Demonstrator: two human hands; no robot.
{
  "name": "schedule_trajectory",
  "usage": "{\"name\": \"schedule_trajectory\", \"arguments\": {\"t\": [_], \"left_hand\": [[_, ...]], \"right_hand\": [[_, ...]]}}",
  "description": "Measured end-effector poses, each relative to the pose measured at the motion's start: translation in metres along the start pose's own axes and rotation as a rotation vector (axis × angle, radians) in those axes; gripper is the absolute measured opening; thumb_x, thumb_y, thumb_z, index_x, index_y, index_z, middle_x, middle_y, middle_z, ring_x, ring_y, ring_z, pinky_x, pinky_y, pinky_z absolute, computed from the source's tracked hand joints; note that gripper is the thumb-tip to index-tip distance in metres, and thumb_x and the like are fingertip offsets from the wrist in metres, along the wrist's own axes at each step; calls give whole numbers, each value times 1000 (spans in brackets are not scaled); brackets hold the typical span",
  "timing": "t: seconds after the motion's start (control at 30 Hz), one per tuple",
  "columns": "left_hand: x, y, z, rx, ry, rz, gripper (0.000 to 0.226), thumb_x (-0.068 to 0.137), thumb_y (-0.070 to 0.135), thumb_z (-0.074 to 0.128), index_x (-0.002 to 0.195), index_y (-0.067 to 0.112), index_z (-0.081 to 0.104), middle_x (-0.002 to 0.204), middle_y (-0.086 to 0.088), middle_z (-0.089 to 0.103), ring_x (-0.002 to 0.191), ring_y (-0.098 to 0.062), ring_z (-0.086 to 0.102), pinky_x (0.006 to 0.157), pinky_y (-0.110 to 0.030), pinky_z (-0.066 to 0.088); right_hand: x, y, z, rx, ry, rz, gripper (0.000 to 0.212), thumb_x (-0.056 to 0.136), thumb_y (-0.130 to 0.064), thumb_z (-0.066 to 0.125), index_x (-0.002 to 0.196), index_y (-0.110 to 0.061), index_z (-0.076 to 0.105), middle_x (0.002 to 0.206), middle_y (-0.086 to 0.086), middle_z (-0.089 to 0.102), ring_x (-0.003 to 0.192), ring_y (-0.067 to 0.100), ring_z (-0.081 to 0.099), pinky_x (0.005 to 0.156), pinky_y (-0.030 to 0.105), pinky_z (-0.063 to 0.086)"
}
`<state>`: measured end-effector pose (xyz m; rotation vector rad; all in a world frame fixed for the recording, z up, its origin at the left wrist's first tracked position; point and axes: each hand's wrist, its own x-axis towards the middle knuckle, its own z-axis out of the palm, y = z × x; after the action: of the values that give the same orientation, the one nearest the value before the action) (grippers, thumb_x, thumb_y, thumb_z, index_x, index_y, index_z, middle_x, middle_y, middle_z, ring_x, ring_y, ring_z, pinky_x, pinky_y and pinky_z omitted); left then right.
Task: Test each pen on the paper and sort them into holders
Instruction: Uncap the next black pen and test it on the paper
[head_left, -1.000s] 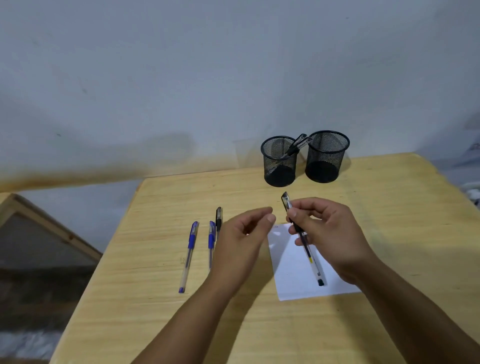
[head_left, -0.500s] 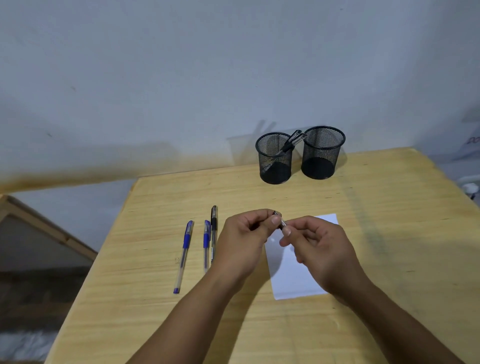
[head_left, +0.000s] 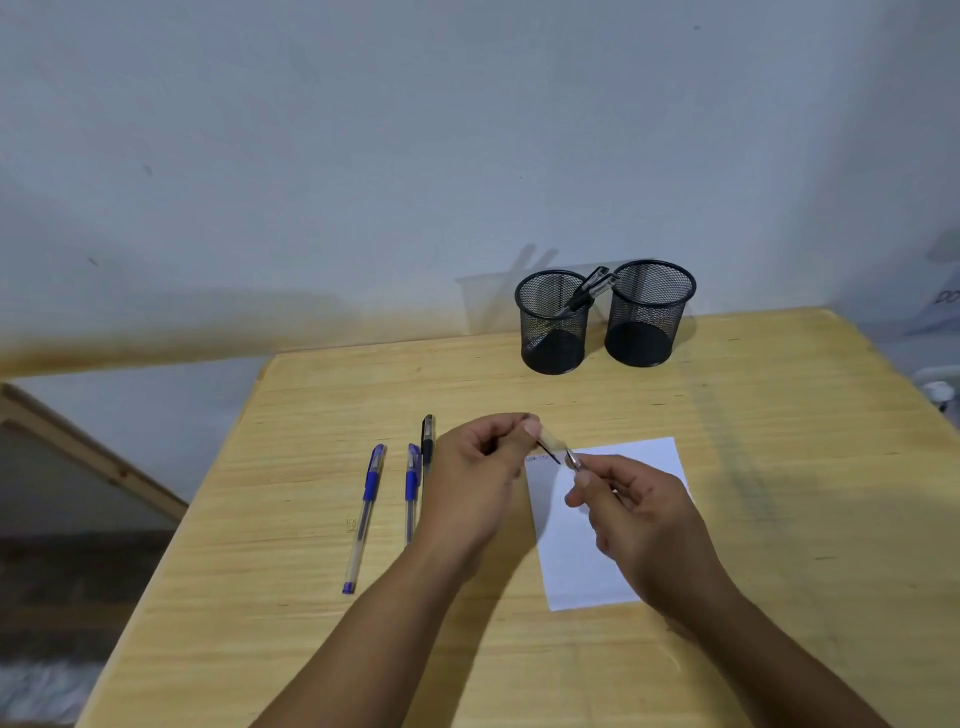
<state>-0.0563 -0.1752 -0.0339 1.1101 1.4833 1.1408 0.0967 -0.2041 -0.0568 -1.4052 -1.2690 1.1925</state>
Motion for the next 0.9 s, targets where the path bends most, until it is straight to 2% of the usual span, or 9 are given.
{"name": "schedule_trajectory", "arguments": {"t": [0.1, 0.17, 0.23, 0.33, 0.43, 0.5, 0.6, 0.73, 0.9], "left_hand": [[14, -3, -11, 36, 118, 20, 7, 89, 30, 72, 91, 26, 78, 78, 16, 74, 65, 9, 59, 74, -22, 50], [22, -8, -19, 160, 115, 48, 5, 89, 30, 72, 89, 30, 77, 80, 20, 73, 73, 10, 63, 76, -21, 51], [28, -13, -24, 334, 87, 79, 11, 90, 30, 70, 98, 27, 78, 78, 21, 71, 75, 13, 62, 81, -17, 50], [35, -18, -26, 573, 55, 108, 20, 93, 28, 65, 107, 20, 76, 75, 12, 69, 62, 3, 57, 65, -8, 44], [42, -21, -25, 721, 46, 110, 24, 95, 30, 62, 113, 20, 74, 90, 2, 74, 83, -12, 63, 77, -28, 51], [45, -24, -25, 775, 49, 113, 30, 95, 33, 62, 122, 24, 69, 98, 5, 74, 94, -16, 65, 84, -32, 53], [48, -28, -26, 820, 67, 141, 27, 96, 35, 59, 119, 26, 70, 99, 6, 74, 95, -18, 65, 87, -38, 52], [41, -31, -24, 875, 42, 295, 25, 96, 35, 54, 107, 21, 72, 105, 1, 67, 103, -23, 56, 88, -39, 48], [1, -47, -16, 843, -67, 483, 34, 95, 35, 50, 126, 26, 61, 125, 10, 57, 119, -10, 46, 95, -30, 45]], "right_hand": [[0, 4, -3, 20, 6, 86, 34, 97, -3, 49, 114, -23, 70, 74, -9, 68, 52, 12, 51, 60, 27, 56], [0, 5, -6, 62, 29, 120, 38, 96, -1, 50, 122, -22, 67, 85, -2, 71, 57, 10, 58, 72, 37, 62], [1, 6, -10, 92, 51, 138, 36, 94, -3, 57, 120, -25, 67, 83, 2, 74, 62, 13, 67, 75, 43, 62], [0, 7, -14, 63, 69, 140, 25, 89, -11, 67, 105, -30, 72, 70, 6, 73, 65, 19, 74, 78, 47, 61], [-1, 7, -13, 53, 93, 157, 19, 86, -16, 71, 97, -30, 76, 69, 8, 74, 55, 20, 71, 79, 49, 61], [-2, 9, -13, 70, 100, 167, 19, 87, -15, 70, 97, -30, 77, 74, 8, 76, 54, 19, 70, 79, 49, 61], [-3, 9, -13, 95, 99, 163, 21, 89, -14, 67, 102, -28, 76, 80, 6, 77, 58, 20, 72, 80, 45, 61], [0, 9, -16, 151, 72, 138, 28, 94, -8, 58, 106, -28, 75, 96, 4, 77, 77, 23, 74, 79, 38, 61], [6, 12, -18, 236, -29, 143, 41, 96, 6, 48, 120, -18, 70, 109, 5, 73, 94, 21, 74, 80, 21, 58]]}}
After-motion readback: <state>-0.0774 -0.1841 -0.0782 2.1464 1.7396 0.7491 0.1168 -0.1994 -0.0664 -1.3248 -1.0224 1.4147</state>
